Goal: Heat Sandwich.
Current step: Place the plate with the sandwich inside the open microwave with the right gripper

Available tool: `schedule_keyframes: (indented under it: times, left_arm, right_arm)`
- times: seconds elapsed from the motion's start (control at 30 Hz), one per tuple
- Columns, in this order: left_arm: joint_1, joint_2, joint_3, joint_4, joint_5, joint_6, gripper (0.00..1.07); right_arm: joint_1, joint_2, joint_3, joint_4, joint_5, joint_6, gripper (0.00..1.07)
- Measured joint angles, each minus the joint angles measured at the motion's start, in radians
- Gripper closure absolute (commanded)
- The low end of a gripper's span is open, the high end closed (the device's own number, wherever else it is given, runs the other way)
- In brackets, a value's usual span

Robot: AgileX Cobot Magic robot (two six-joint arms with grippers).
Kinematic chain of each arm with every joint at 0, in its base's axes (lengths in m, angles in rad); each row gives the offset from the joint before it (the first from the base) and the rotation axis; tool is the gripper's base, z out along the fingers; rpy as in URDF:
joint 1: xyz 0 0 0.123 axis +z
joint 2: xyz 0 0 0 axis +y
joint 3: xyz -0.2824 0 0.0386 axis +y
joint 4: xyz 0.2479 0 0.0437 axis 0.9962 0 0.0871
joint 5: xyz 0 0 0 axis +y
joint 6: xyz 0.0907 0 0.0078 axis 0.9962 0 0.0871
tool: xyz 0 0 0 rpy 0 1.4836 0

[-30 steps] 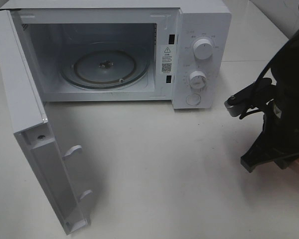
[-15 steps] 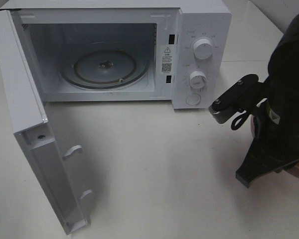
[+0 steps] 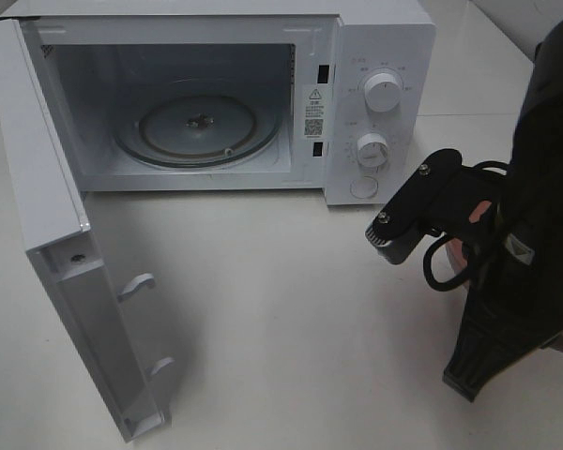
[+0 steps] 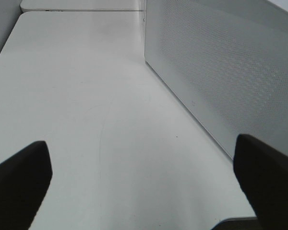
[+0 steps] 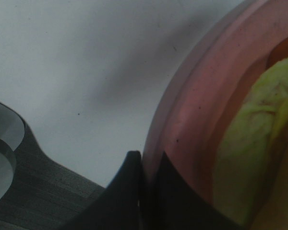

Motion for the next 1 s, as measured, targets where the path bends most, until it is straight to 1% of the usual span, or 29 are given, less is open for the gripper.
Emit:
schedule_keyframes:
  times: [0.13,0.37,0.43,0.47,0.7,1.0]
  left_arm:
    - [0.000,0.000,0.000,0.000,0.000,0.000,0.09]
    - [0.000,0.000,0.000,0.000,0.000,0.000,0.09]
    - [0.000,0.000,0.000,0.000,0.000,0.000,0.09]
    - [0.000,0.000,0.000,0.000,0.000,0.000,0.09]
    - [0.000,0.000,0.000,0.000,0.000,0.000,0.09]
    - [0.000,0.000,0.000,0.000,0.000,0.000,0.09]
  right_arm:
    - [0.034,-0.014,0.000,0.002,0.020,0.000,1.07]
    - [0.133,-0.034,0.000,0.018,0.038,0.002,1.07]
    - [0.145,-0.040,0.000,0.018,0.038,0.002,1.07]
    - [0.173,-0.047,0.000,0.019,0.038,0.005,1.07]
    - [0.250,-0.065,0.000,0.020,0.037,0.007,1.07]
    - [0.284,-0.064,0.000,0.024,0.035,-0.009,1.06]
